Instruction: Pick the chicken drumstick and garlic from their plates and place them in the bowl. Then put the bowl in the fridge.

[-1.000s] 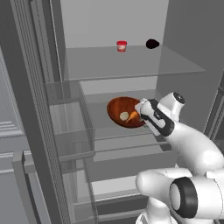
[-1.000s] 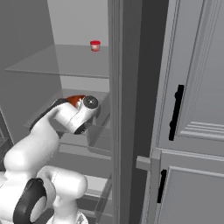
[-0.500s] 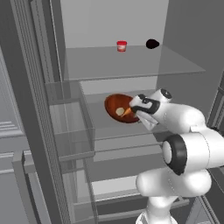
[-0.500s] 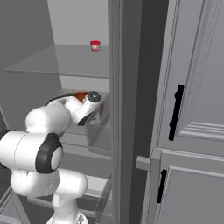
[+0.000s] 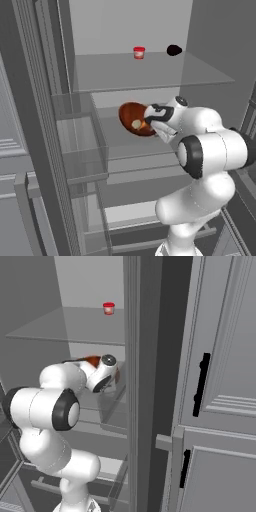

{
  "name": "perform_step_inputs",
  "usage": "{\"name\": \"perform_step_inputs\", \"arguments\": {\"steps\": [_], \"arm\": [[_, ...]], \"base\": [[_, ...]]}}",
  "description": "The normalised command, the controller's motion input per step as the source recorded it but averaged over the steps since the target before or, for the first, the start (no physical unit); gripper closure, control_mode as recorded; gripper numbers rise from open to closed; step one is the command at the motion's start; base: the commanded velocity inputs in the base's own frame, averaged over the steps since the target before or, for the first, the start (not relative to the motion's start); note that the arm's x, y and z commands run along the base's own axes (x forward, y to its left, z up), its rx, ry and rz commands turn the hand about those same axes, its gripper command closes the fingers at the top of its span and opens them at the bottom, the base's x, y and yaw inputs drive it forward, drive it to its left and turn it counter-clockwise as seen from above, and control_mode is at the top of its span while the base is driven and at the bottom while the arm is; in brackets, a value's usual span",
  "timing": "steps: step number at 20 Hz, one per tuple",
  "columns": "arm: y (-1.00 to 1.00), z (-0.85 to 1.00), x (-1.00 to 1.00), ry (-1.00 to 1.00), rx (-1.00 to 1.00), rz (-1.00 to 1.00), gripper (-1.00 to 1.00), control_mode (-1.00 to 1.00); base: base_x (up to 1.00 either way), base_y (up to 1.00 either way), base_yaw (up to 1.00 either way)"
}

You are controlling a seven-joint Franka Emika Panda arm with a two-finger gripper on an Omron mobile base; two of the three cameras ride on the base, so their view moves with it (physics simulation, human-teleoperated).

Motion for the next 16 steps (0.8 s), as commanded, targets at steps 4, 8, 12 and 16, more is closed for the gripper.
{"name": "perform_step_inputs", "arguments": {"steps": [4, 8, 12, 16], "arm": [[-0.02, 0.03, -0.43, -0.2, 0.0, 0.0, -1.0, -1.0], [0.0, 0.44, -0.52, -0.38, 0.0, -0.01, -1.0, -1.0], [0.0, 0.98, -0.67, -0.5, 0.0, -0.03, -1.0, -1.0], [0.09, 1.0, -0.92, -0.49, 0.0, 0.0, -1.0, -1.0]], "base": [[0.0, 0.0, 0.0], [0.0, 0.0, 0.0], [0.0, 0.0, 0.0], [0.0, 0.0, 0.0]]}}
